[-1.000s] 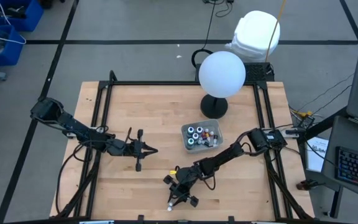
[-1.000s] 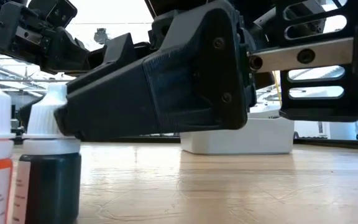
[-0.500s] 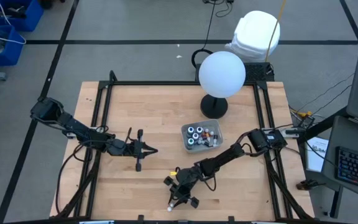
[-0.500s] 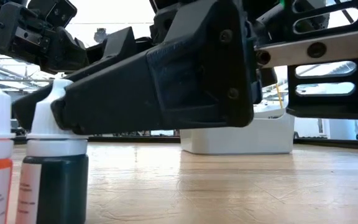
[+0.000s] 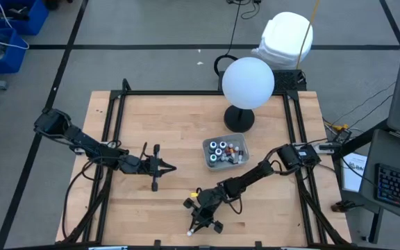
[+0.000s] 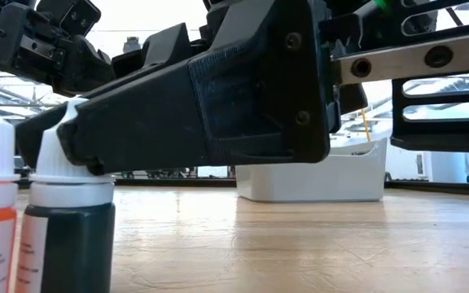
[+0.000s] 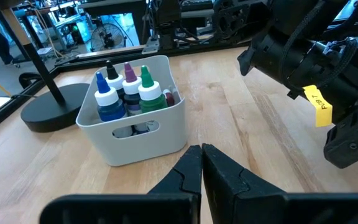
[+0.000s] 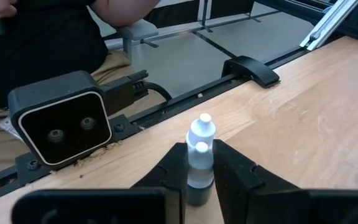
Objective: Pick & Place food coloring
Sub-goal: Put the blue food coloring bottle into the gray bin
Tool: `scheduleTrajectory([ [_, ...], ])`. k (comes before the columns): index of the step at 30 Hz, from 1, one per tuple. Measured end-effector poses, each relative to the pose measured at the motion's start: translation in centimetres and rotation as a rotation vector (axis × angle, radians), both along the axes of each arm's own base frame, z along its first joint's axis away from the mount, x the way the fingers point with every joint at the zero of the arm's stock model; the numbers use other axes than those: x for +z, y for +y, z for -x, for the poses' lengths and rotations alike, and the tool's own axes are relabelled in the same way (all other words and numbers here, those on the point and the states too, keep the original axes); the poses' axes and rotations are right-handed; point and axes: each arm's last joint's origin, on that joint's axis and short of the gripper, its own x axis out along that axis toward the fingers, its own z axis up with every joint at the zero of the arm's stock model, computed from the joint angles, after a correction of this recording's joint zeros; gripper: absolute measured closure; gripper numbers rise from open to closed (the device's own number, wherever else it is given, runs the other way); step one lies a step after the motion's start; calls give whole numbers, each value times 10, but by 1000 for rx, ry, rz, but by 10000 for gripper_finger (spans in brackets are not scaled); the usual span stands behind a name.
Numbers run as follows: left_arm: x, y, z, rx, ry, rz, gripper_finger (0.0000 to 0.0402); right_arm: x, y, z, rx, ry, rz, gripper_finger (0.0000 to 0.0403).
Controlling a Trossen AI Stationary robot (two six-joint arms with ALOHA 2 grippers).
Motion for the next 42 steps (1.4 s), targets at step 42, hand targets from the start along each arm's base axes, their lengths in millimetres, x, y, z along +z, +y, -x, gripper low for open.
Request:
scheduleTrajectory([
  [42,0,0,0,-10,1,4,380,121,-156,208,-1224,-202,222,357],
])
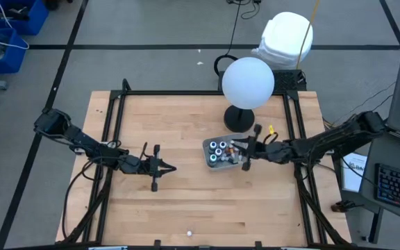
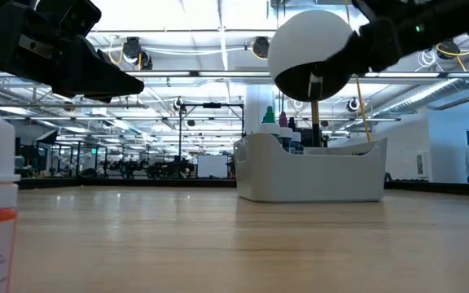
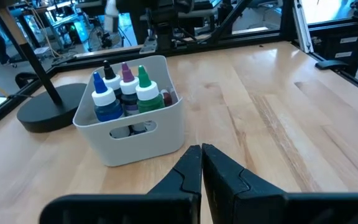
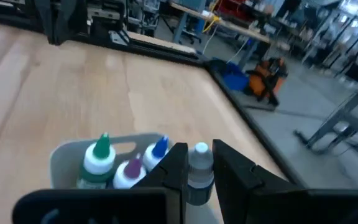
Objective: Pick & Place food coloring
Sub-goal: Put the blue food coloring bottle into the gray bin
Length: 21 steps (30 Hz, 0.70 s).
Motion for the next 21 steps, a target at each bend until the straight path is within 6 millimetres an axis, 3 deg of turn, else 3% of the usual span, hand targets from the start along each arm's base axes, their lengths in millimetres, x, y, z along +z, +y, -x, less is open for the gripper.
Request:
scheduleTrajectory([
  [7,0,0,0,1,0,1,380,-27,-4,6,-51,37,-115,358],
  [21,0,0,0,1,0,0,380,-63,1,-14,-141,68,-179,358],
])
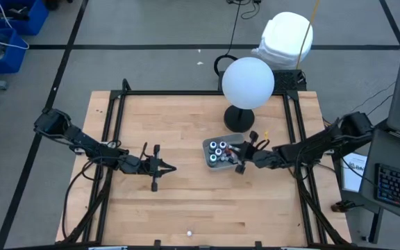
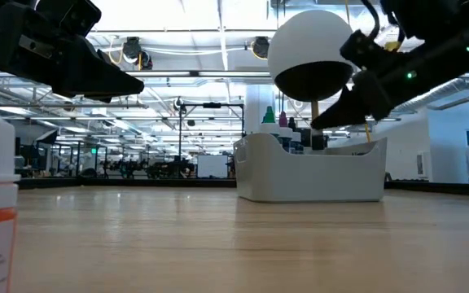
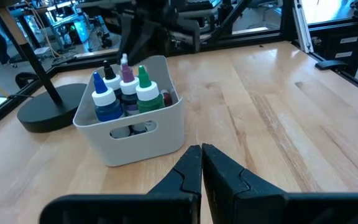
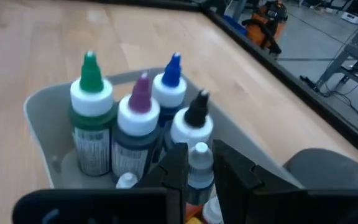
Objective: Pick & Place food coloring
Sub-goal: Put the blue food coloring bottle into the gray bin
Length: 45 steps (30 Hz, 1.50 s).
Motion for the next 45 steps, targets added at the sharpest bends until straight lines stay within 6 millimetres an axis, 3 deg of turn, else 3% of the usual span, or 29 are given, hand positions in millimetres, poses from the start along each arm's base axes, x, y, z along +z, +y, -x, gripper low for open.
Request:
scheduleTrajectory([
  [17,-1,0,0,4,6,13,380,-24,2,-5,2,102,26,358],
  [32,-1,0,0,10,7,38,380,-22,6,-8,181,144,79,358],
  [39,-1,0,0,10,8,41,380,-20,5,-7,177,137,83,358],
  [45,-2,0,0,10,16,38,380,-10,3,0,71,111,74,358],
])
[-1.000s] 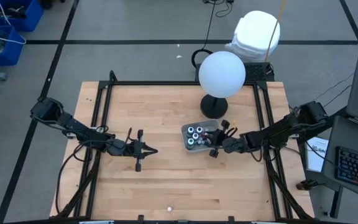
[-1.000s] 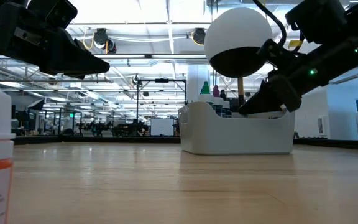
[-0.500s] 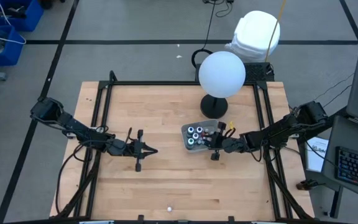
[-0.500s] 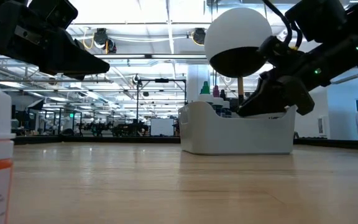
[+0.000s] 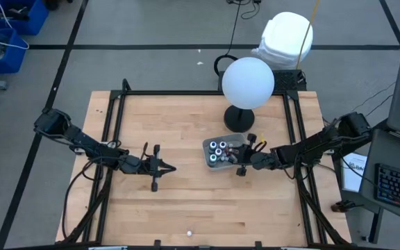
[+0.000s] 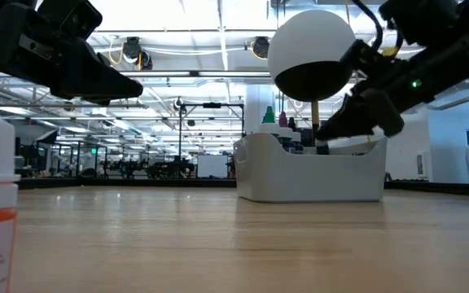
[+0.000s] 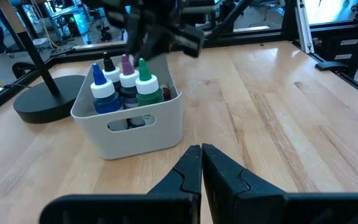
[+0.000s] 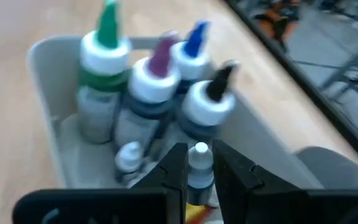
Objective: Pick & Place food coloring
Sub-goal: Put the blue food coloring bottle into the gray bin
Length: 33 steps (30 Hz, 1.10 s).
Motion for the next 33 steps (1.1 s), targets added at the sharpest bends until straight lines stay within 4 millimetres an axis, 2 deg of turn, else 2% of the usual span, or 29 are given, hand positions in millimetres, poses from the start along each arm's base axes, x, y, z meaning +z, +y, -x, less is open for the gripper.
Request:
scheduleTrajectory([
  [9,-1,0,0,1,11,2,380,19,8,12,-193,-143,32,358],
  [16,-1,0,0,2,9,3,380,8,7,12,-293,-158,-19,358],
  [27,-1,0,0,0,9,-4,380,-5,1,8,-301,-100,-14,358],
  [33,-1,0,0,0,9,-5,380,-6,-1,7,-292,-91,-28,358],
])
